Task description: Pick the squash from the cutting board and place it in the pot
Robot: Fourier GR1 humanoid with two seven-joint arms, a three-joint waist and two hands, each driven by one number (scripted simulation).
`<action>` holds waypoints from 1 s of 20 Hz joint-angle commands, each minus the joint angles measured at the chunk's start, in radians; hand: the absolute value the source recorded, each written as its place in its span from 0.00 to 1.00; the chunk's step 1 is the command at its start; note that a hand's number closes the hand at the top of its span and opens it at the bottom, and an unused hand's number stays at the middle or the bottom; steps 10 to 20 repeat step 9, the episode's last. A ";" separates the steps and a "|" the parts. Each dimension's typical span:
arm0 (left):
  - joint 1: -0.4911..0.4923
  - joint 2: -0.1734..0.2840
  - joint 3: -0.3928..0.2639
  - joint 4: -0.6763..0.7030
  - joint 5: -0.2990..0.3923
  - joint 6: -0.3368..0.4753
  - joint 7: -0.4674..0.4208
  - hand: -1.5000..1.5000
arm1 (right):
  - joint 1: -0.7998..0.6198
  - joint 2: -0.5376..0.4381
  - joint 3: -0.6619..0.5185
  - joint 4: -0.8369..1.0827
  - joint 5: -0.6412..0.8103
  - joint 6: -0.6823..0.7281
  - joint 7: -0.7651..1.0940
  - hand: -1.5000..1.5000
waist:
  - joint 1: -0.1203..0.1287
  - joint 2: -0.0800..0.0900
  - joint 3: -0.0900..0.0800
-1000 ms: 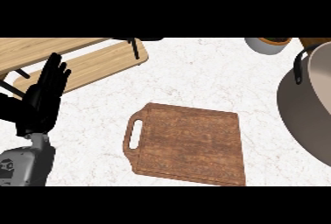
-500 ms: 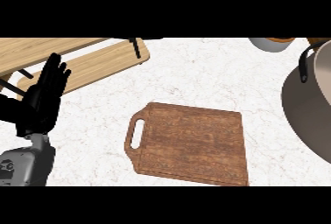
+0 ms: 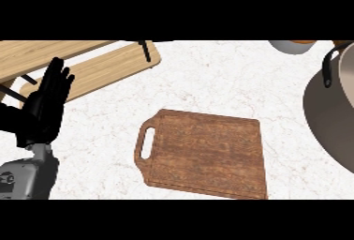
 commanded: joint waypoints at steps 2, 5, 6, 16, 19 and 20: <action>-0.022 -0.001 0.002 0.024 -0.002 -0.003 -0.016 0.50 | 0.005 -0.028 -0.007 0.022 -0.014 0.170 -0.110 0.00 | -0.002 0.006 0.002; -0.001 -0.008 -0.010 0.015 -0.005 -0.005 -0.012 0.50 | 0.026 -0.034 0.012 0.012 -0.001 0.172 -0.112 0.00 | 0.003 0.005 0.004; 0.006 -0.009 -0.019 -0.012 -0.006 -0.003 0.008 0.50 | 0.040 -0.033 0.003 0.008 -0.013 0.184 -0.130 0.00 | 0.000 0.000 0.006; -0.014 0.008 0.003 -0.001 0.004 -0.007 0.012 0.50 | 0.034 -0.049 0.006 0.009 -0.019 0.195 -0.105 0.00 | 0.002 0.001 0.004; -0.014 0.008 0.003 -0.001 0.004 -0.007 0.012 0.50 | 0.034 -0.049 0.006 0.009 -0.019 0.195 -0.105 0.00 | 0.002 0.001 0.004; -0.014 0.008 0.003 -0.001 0.004 -0.007 0.012 0.50 | 0.034 -0.049 0.006 0.009 -0.019 0.195 -0.105 0.00 | 0.002 0.001 0.004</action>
